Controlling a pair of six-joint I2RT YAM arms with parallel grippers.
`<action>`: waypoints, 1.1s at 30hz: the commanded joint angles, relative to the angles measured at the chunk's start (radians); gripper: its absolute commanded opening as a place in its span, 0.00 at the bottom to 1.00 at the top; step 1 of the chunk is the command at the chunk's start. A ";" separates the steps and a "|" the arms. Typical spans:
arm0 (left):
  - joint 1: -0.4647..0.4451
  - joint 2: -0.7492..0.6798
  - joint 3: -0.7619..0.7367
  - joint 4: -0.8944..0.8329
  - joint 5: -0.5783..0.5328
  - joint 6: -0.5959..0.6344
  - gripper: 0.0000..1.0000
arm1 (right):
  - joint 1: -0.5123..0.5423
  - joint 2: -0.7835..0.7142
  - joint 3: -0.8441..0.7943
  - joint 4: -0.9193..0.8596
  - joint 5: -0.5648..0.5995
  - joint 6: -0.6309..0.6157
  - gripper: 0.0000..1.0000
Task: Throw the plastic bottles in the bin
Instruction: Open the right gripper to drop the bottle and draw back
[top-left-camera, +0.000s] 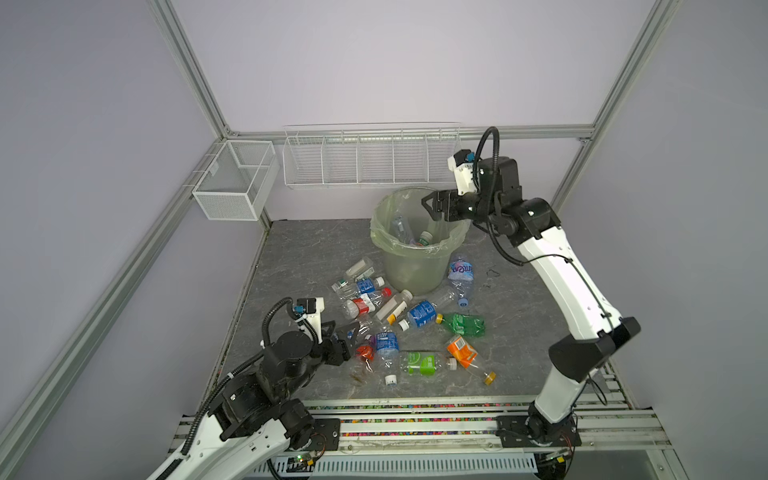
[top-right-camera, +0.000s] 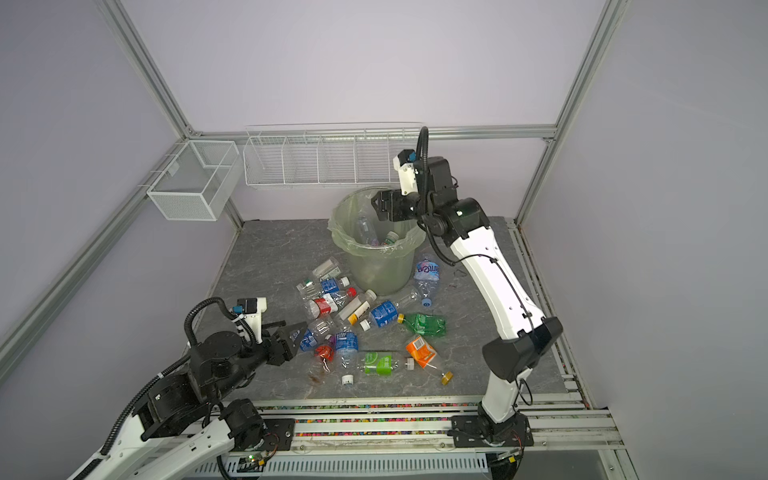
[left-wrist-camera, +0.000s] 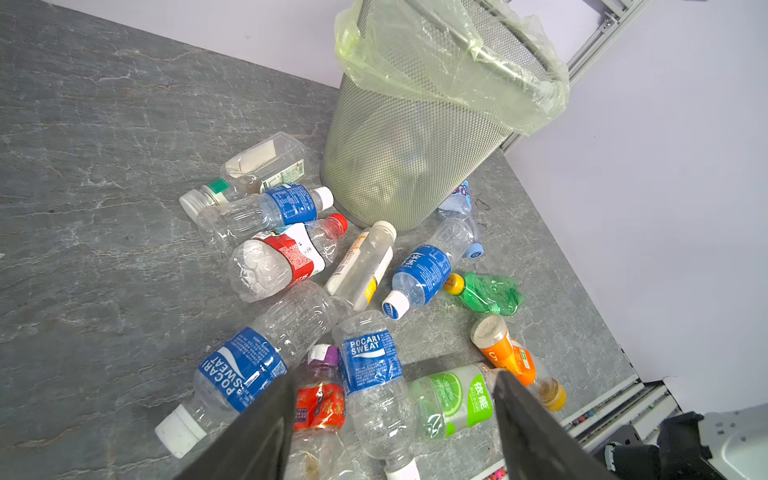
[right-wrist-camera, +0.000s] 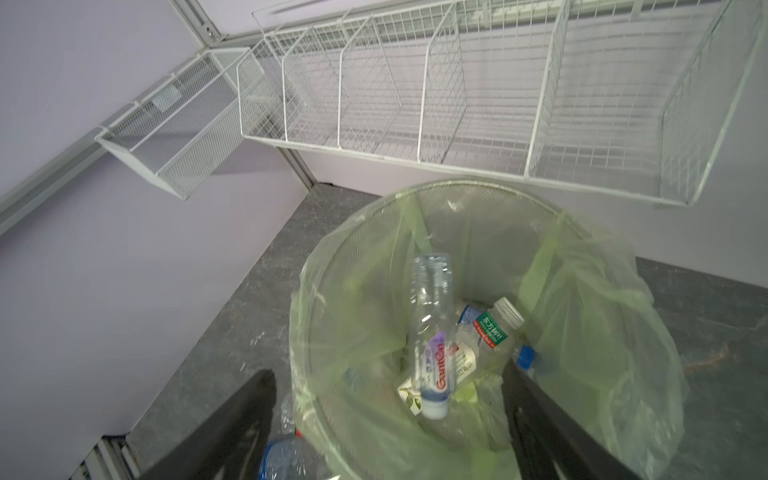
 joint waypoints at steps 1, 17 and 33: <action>-0.003 -0.006 0.023 -0.031 -0.017 0.011 0.74 | 0.001 -0.164 -0.125 0.093 0.025 -0.019 0.88; -0.004 0.114 0.000 0.008 0.061 0.022 0.83 | 0.026 -0.828 -0.836 -0.001 0.123 0.009 0.88; -0.121 0.372 -0.007 0.042 0.050 -0.120 0.86 | 0.027 -1.127 -1.163 -0.164 0.178 0.194 0.88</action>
